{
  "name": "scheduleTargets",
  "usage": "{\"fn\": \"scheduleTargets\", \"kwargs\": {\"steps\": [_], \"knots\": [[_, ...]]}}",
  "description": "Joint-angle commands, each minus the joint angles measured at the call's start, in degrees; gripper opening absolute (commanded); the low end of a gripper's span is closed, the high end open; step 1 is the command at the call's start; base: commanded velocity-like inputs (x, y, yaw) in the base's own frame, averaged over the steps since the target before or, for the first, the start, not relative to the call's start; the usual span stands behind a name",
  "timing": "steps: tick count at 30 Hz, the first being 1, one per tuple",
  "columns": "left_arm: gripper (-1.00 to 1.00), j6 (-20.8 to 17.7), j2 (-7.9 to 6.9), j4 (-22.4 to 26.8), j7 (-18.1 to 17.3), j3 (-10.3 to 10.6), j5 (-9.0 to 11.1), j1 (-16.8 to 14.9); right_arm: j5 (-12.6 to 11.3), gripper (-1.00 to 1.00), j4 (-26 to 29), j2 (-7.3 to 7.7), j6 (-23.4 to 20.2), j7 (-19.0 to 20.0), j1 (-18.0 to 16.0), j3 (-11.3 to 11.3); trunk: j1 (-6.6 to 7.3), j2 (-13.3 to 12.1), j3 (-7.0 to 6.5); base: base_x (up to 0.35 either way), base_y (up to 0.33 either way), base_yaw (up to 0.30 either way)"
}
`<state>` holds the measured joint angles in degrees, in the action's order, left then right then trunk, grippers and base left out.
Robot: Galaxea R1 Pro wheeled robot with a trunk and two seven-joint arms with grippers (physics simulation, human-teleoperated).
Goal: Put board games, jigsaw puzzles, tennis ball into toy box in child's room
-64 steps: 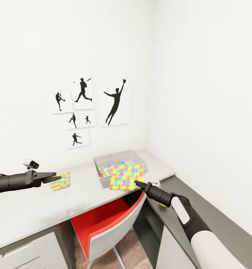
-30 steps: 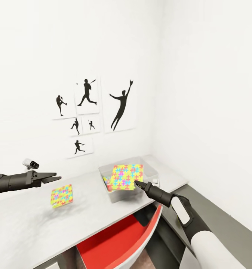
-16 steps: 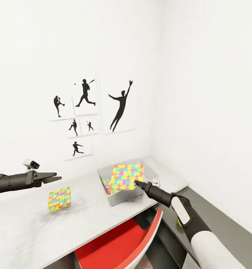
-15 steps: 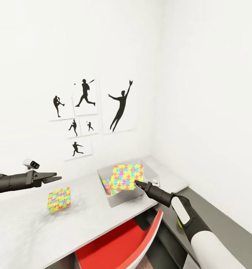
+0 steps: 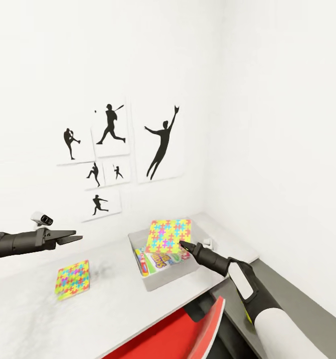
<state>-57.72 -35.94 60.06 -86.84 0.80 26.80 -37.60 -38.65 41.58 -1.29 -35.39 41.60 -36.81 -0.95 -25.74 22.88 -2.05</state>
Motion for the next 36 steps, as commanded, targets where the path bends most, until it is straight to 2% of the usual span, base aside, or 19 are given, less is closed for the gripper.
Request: {"fn": "scheduleTargets", "kwargs": {"steps": [1, 14, 36], "knots": [[1.00, -0.6, -0.02, 0.0, -0.2, 0.1, 0.1, 0.0, -0.3, -1.00, 0.0, 0.00, -0.4, 0.0, 0.0, -0.1, -0.05, 0.0, 0.03, 0.241, 0.140, 0.000], [1.00, -0.6, 0.08, 0.0, -0.2, 0.2, 0.1, 0.0, -0.3, -1.00, 0.0, -0.02, -0.4, 0.0, 0.0, -0.1, -0.05, 0.0, 0.03, 0.186, -0.007, 0.000], [1.00, -0.6, 0.08, 0.0, -0.3, 0.2, 0.1, 0.0, -0.3, -1.00, 0.0, -0.03, -0.4, 0.0, 0.0, -0.1, -0.05, 0.0, 0.03, 0.069, 0.011, 0.000]]}}
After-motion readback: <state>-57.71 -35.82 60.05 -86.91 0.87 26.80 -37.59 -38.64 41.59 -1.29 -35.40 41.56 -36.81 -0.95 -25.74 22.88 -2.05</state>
